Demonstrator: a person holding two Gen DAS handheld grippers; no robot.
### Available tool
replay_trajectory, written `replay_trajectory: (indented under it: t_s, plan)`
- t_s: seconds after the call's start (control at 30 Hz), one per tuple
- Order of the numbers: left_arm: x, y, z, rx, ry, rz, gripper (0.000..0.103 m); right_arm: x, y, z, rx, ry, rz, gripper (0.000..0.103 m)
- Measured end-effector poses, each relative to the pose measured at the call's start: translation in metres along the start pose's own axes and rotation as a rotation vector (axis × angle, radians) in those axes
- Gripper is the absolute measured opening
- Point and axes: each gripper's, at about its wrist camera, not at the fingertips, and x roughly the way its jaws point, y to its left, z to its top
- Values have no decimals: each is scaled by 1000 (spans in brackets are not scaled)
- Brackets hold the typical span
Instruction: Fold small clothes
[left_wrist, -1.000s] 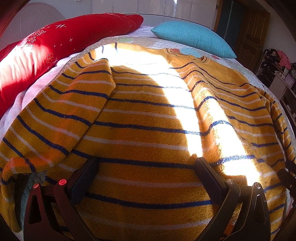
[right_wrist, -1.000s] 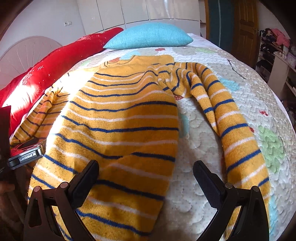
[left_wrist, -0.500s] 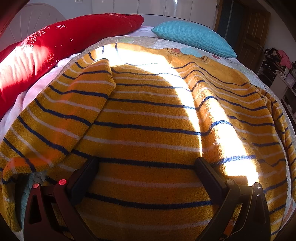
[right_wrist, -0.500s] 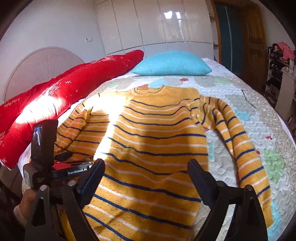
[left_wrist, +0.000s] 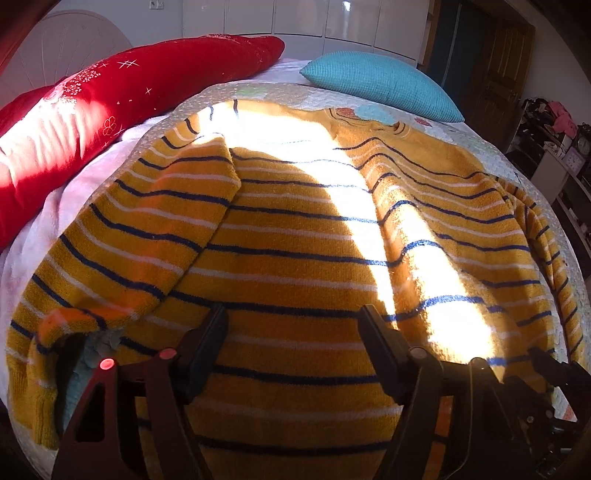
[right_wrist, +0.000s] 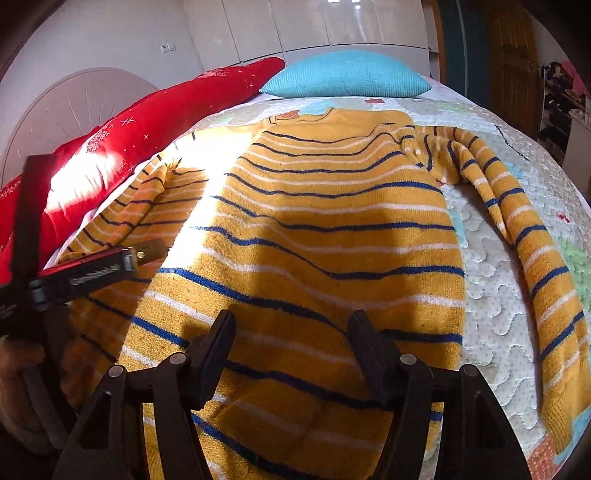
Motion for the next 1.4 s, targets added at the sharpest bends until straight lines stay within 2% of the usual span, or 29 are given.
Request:
replay_trajectory:
  t_s: [0.07,0.13,0.17,0.2,0.27,0.33,0.4,0.47,0.53,0.57,0.6,0.63,0.67,0.73,0.77,0.83,0.93,1.1,1.2,1.27,1.33,1.4]
  plan:
    - [-31,12,-3,-23,-53,-39,68,2,2,-1,-8,0,-1,76]
    - [-63,30,-5,-26,-120,-31,69,4,6,-2,-26,-1,-4,79]
    - [-74,42,-6,-28,-145,-5,74,6,8,-4,-38,-3,-9,81]
    - [-82,57,-7,-39,-168,24,83,7,10,-5,-50,-7,-14,83]
    - [-89,92,-9,-82,-187,87,92,9,14,-8,-71,-18,-23,88]
    - [-84,131,-12,-138,-158,150,92,11,18,-10,-91,-26,-38,90]
    - [-73,168,-18,-201,-107,161,92,12,21,-11,-111,-32,-51,92]
    - [-59,192,-24,-259,-42,115,92,14,23,-12,-120,-34,-57,94]
    - [-52,198,-30,-271,-9,38,91,15,23,-12,-123,-33,-59,95]
    - [-51,197,-32,-269,-8,-8,81,16,23,-11,-125,-33,-61,95]
    - [-48,195,-32,-267,6,-41,45,17,24,-11,-129,-32,-65,95]
    - [-44,192,-32,-264,31,-41,21,17,25,-11,-135,-32,-70,96]
    - [-39,190,-31,-267,57,-36,10,18,26,-11,-140,-31,-74,96]
    - [-44,199,-27,-299,39,-43,9,18,26,-12,-146,-28,-76,96]
    - [-50,207,-23,-316,25,-18,9,18,25,-11,-148,-27,-76,96]
    - [-61,232,-8,-348,-3,57,9,19,24,-11,-152,-28,-77,96]
    - [-76,274,23,-355,-41,233,9,20,26,-12,-158,-35,-90,96]
    - [-82,314,57,-374,-48,327,9,22,27,-12,-160,-35,-103,96]
    - [-79,314,67,-381,-46,331,9,22,27,-12,-163,-35,-104,96]
    - [-83,301,71,-374,-49,303,9,22,27,-12,-164,-33,-101,96]
    - [-89,281,77,-356,-55,212,9,15,27,-8,-159,-24,-85,92]
    - [-92,244,89,-302,-55,129,9,-4,23,-2,-118,-56,2,87]
